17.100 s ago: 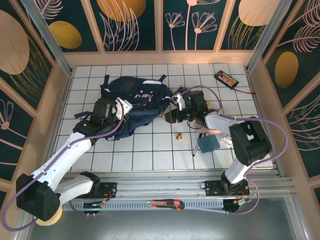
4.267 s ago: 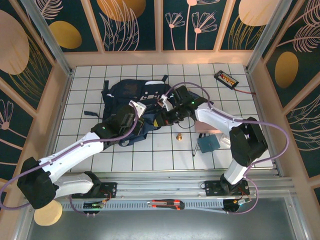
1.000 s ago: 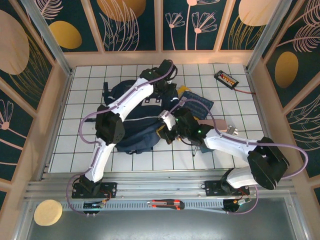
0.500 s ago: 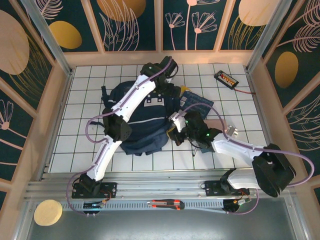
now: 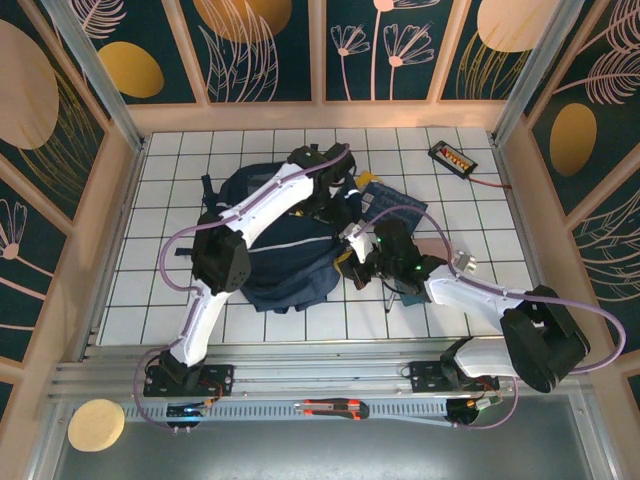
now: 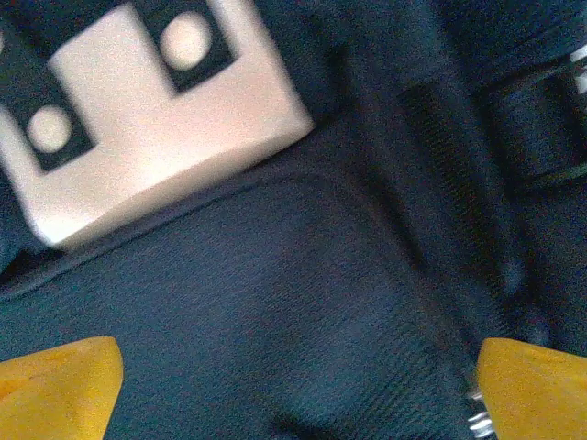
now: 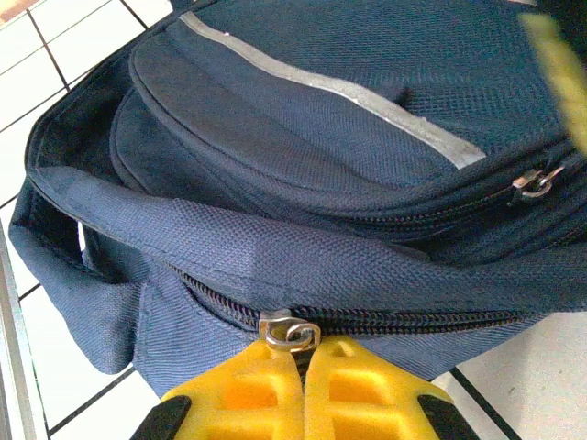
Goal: Pack the student bag
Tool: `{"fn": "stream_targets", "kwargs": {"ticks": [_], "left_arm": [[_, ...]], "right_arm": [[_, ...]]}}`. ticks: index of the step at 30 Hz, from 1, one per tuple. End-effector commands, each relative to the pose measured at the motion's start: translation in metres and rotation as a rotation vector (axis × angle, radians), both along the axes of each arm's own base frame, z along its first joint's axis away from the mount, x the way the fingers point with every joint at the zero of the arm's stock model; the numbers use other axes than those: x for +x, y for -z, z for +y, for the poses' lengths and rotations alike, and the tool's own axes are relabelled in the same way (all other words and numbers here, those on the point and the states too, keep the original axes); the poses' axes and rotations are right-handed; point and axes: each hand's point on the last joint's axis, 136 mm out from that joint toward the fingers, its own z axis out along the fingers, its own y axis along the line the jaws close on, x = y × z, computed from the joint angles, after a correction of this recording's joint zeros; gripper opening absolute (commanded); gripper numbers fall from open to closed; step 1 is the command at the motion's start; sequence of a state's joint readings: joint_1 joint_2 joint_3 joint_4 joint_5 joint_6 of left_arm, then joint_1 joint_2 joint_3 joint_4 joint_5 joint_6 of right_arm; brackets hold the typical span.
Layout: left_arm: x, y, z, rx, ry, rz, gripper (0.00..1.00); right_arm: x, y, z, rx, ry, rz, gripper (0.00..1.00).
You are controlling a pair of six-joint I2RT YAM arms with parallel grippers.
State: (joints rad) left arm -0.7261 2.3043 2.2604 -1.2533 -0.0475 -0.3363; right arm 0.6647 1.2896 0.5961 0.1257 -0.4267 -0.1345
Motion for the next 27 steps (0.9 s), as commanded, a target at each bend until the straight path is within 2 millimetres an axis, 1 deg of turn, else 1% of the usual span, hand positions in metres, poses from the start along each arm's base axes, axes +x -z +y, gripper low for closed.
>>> {"fn": "stream_targets", "kwargs": {"ticks": [1,4,6,9,10,12,15,17,20,21,23,24,25,26,27], "left_arm": [[-0.002,0.002,-0.028,-0.065,-0.012,0.024,0.98],[0.003,-0.003,-0.036,-0.072,-0.006,0.021,0.97],[0.003,0.001,-0.036,-0.051,0.011,0.033,0.94],[-0.007,0.017,-0.021,0.020,0.015,0.067,0.89],[-0.010,0.022,-0.014,0.049,0.015,0.078,0.88],[-0.015,0.027,-0.003,0.085,0.010,0.078,0.88],[-0.022,0.030,0.009,0.088,-0.009,0.080,0.87],[-0.030,0.038,0.016,0.087,-0.020,0.103,0.86],[-0.040,0.049,0.021,0.072,-0.031,0.125,0.78],[-0.042,0.052,0.022,0.062,-0.036,0.133,0.72],[-0.043,0.055,0.023,0.049,-0.046,0.139,0.51],[-0.043,0.057,0.022,0.040,-0.049,0.145,0.37],[-0.042,0.058,0.021,0.035,-0.050,0.149,0.15],[-0.041,0.058,0.021,0.033,-0.051,0.149,0.00],[-0.039,0.056,0.020,0.032,-0.052,0.142,0.00]], "right_arm": [[0.006,-0.029,0.016,0.070,-0.056,-0.084,0.00],[0.006,-0.029,0.015,0.067,-0.055,-0.083,0.00],[0.006,-0.028,0.015,0.067,-0.053,-0.082,0.00],[0.007,-0.030,0.015,0.068,-0.048,-0.088,0.00],[0.008,-0.030,0.015,0.068,-0.046,-0.089,0.00],[0.008,-0.030,0.015,0.068,-0.045,-0.091,0.00],[0.009,-0.031,0.016,0.073,-0.045,-0.088,0.00],[0.010,-0.031,0.017,0.079,-0.043,-0.085,0.00],[0.011,-0.031,0.017,0.085,-0.037,-0.085,0.00],[0.011,-0.031,0.017,0.084,-0.034,-0.083,0.00],[0.012,-0.030,0.017,0.080,-0.030,-0.083,0.00],[0.013,-0.030,0.017,0.076,-0.028,-0.082,0.00],[0.013,-0.029,0.017,0.071,-0.026,-0.079,0.00],[0.013,-0.029,0.017,0.066,-0.026,-0.077,0.00],[0.014,-0.029,0.016,0.059,-0.026,-0.072,0.00]]}}
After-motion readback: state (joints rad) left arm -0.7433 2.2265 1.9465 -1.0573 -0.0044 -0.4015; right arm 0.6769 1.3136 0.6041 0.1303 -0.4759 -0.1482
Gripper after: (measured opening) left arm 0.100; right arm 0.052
